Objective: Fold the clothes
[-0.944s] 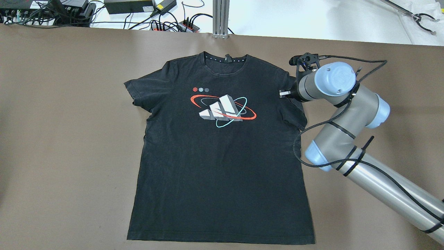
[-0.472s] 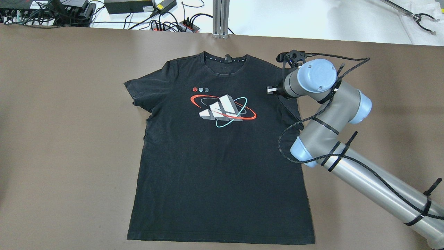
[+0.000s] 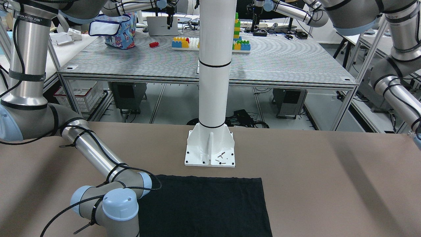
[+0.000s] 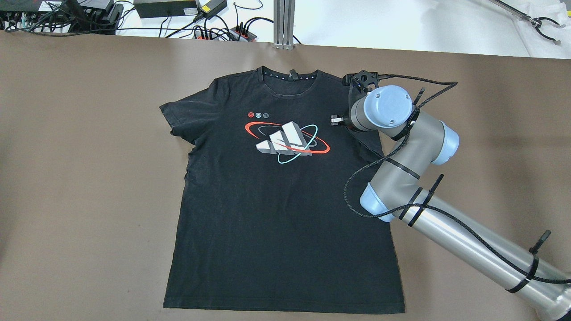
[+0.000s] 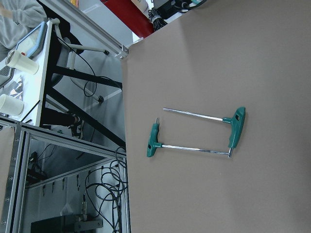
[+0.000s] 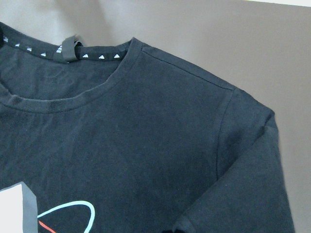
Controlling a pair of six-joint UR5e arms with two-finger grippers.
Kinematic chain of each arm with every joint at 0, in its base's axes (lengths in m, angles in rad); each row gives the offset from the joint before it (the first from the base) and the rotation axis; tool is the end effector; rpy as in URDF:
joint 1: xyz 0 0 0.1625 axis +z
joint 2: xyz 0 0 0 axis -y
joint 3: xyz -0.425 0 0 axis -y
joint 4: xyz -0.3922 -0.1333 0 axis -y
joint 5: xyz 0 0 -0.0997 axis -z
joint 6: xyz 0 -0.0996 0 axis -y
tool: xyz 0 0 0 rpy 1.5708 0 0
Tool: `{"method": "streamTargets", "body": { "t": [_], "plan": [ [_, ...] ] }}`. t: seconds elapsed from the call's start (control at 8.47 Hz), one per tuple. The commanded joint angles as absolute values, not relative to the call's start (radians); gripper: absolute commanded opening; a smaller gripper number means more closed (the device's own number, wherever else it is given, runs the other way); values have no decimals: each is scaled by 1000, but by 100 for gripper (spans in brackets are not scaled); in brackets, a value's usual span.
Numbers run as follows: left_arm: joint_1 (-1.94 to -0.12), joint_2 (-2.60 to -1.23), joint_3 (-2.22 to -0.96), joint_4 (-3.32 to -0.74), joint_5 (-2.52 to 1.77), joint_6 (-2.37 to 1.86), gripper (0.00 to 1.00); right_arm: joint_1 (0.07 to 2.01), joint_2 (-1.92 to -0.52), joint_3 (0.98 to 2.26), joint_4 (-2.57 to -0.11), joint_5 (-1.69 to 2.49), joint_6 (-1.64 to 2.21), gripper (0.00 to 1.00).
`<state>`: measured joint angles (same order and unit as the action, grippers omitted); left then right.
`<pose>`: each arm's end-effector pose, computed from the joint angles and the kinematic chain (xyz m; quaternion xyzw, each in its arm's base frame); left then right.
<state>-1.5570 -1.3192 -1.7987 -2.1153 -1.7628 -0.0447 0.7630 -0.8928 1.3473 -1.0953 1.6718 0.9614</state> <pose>-0.1085 -0.4230 0.6186 0.2535 0.1001 0.0098 0.9621 -0.4627 -0.6129 0.3006 0.2489 -0.3751 0.0459 0.8918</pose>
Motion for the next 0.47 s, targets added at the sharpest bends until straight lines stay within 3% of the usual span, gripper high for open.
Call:
{"method": "streamTargets", "body": {
  "t": [0.0,0.35],
  "plan": [
    [-1555,-1319,-1798,-2115,-1766,-46,100,752,-888,1342,-1095,1652,966,0],
    [-1548,-1339,-1743,-2117,-1874,-43,100,750,-881,1331,-1095,1651,968,0]
  ]
}}
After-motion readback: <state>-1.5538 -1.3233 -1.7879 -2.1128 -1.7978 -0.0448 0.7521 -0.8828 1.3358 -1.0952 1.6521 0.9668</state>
